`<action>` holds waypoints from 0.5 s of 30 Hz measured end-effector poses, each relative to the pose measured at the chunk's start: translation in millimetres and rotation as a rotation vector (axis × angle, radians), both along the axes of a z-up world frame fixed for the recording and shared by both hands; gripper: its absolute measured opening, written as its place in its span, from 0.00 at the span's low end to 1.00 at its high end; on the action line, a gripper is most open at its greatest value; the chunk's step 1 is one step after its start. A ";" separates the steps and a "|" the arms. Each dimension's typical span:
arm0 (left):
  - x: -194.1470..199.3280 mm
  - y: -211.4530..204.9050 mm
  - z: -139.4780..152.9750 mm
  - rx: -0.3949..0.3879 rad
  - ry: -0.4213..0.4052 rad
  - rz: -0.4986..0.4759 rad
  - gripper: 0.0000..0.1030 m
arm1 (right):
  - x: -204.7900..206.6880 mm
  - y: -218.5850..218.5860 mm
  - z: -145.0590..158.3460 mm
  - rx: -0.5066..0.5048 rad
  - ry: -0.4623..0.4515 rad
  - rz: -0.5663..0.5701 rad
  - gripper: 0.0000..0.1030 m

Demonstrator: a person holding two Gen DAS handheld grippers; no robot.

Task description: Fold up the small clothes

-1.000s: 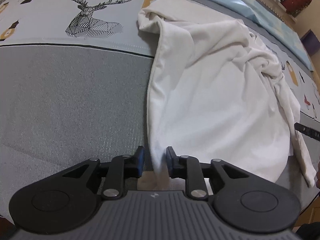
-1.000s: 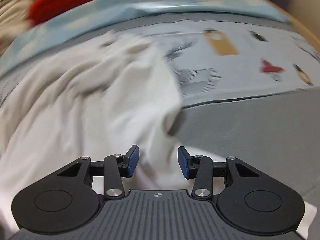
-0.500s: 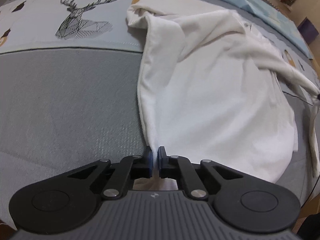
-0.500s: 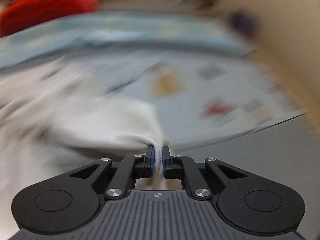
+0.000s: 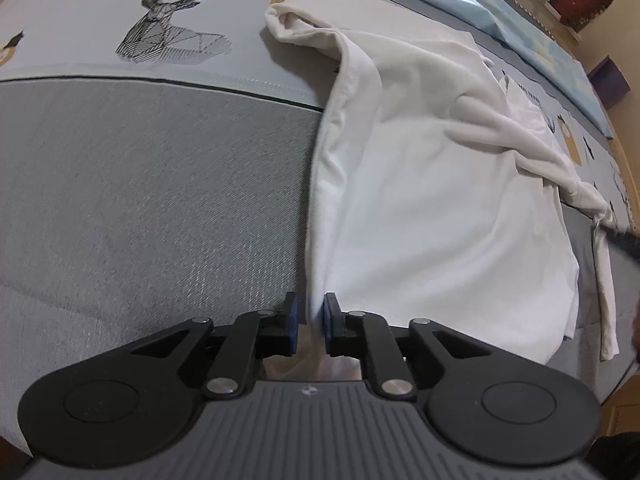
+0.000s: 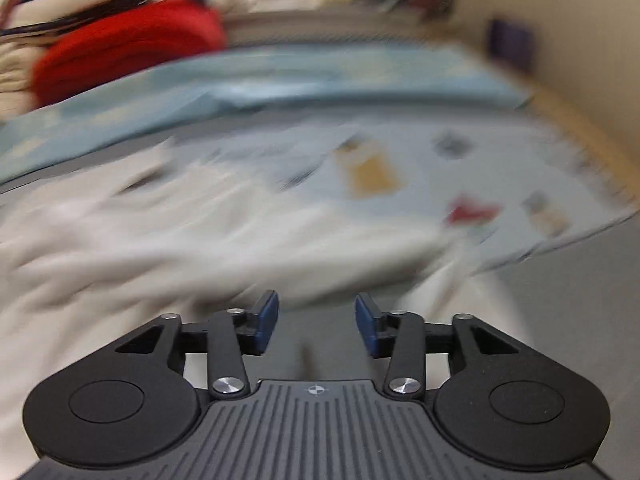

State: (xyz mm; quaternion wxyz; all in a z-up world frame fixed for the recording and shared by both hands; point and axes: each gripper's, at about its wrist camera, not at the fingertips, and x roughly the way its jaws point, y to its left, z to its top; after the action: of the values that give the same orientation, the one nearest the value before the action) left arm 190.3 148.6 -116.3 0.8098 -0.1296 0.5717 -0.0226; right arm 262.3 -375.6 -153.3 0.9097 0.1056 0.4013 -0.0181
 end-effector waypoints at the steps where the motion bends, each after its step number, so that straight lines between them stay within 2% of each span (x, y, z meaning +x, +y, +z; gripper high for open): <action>1: -1.6 2.8 0.3 -0.007 0.000 0.008 0.15 | -3.6 3.9 -4.2 0.022 0.039 0.009 0.44; 5: -5.3 13.8 2.8 -0.031 -0.012 0.043 0.16 | -21.2 20.5 -23.0 0.038 0.171 0.011 0.44; 8: -8.0 13.0 2.5 -0.038 -0.014 0.034 0.16 | -41.2 31.6 -34.5 0.066 0.249 0.003 0.44; 13: -11.0 8.1 -1.3 -0.045 -0.011 0.012 0.16 | -62.8 51.7 -41.6 0.068 0.270 -0.014 0.43; 14: -11.3 7.1 -2.6 -0.047 -0.007 0.007 0.16 | -64.1 52.7 -43.2 0.065 0.269 -0.009 0.38; 15: -11.9 5.1 -2.5 -0.040 -0.007 -0.005 0.16 | -65.5 54.7 -43.1 0.068 0.259 0.005 0.17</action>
State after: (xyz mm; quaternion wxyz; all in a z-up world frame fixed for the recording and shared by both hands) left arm 178.4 153.8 -118.9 0.8090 -0.1442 0.5687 -0.0365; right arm 196.7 -320.9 -196.3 0.8462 0.1322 0.5160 -0.0157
